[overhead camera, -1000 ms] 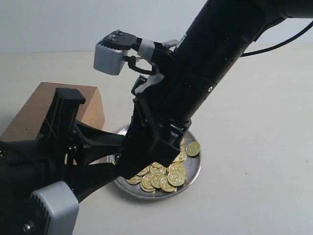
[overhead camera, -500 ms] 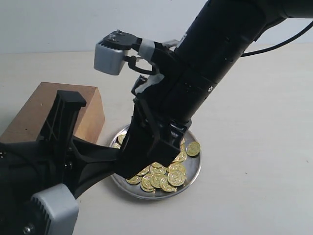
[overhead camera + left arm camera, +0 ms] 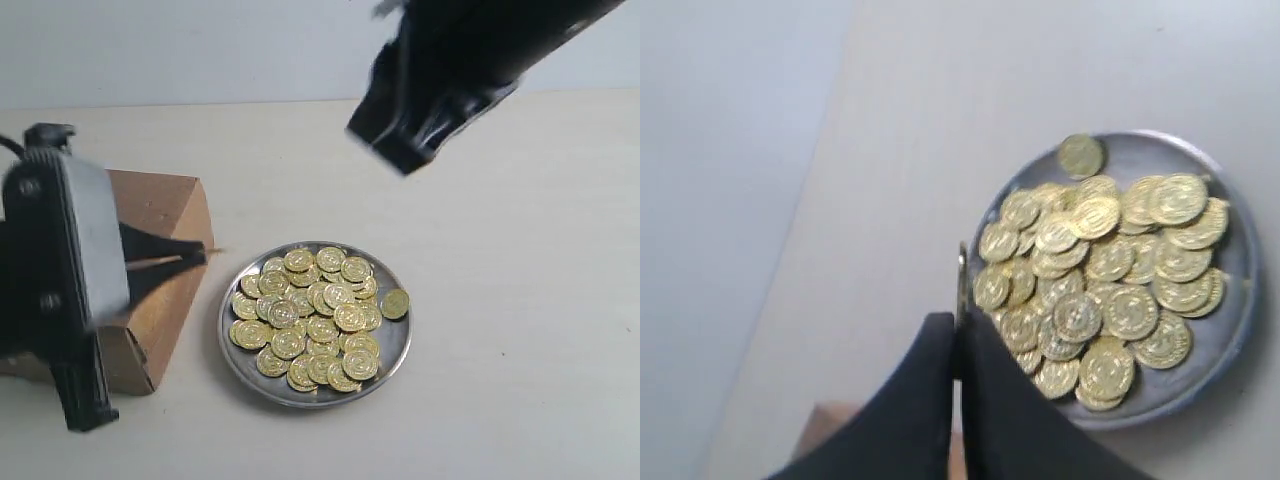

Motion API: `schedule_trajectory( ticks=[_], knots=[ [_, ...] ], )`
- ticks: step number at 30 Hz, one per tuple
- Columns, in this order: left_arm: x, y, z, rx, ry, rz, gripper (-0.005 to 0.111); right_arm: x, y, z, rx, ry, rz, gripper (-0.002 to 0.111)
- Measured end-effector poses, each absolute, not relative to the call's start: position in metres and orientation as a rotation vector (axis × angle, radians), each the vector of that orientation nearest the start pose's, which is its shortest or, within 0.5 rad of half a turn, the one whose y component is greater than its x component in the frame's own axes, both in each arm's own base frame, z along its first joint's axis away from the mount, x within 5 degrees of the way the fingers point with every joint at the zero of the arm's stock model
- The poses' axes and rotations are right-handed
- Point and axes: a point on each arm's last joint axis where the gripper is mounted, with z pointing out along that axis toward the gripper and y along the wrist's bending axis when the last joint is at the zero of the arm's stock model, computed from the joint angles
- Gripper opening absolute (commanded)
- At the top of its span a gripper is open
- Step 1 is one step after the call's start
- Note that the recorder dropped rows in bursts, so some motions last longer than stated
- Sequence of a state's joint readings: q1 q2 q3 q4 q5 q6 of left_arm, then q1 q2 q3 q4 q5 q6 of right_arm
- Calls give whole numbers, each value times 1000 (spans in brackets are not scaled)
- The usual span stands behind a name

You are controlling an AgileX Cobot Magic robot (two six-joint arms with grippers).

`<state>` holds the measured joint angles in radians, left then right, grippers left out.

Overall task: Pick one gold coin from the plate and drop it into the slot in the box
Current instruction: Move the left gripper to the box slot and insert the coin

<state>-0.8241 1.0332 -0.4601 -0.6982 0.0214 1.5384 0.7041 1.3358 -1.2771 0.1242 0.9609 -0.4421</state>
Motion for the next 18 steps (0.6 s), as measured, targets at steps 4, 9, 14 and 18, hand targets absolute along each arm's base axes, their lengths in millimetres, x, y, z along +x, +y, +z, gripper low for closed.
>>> schedule_trajectory(
  ticks=[4,9,14,18],
  knots=[
    [164,-122,252,1180,1701,-75,0,183,138,409,-916,2124,97,0],
    [197,-94,268,798,2062,-297,0,144,95,444,-653,2055,147,0],
    [231,-74,264,544,2434,-396,0,109,72,454,-586,2067,253,0],
    [250,-70,253,471,2620,-342,0,96,64,454,-583,2096,296,0]
  ],
)
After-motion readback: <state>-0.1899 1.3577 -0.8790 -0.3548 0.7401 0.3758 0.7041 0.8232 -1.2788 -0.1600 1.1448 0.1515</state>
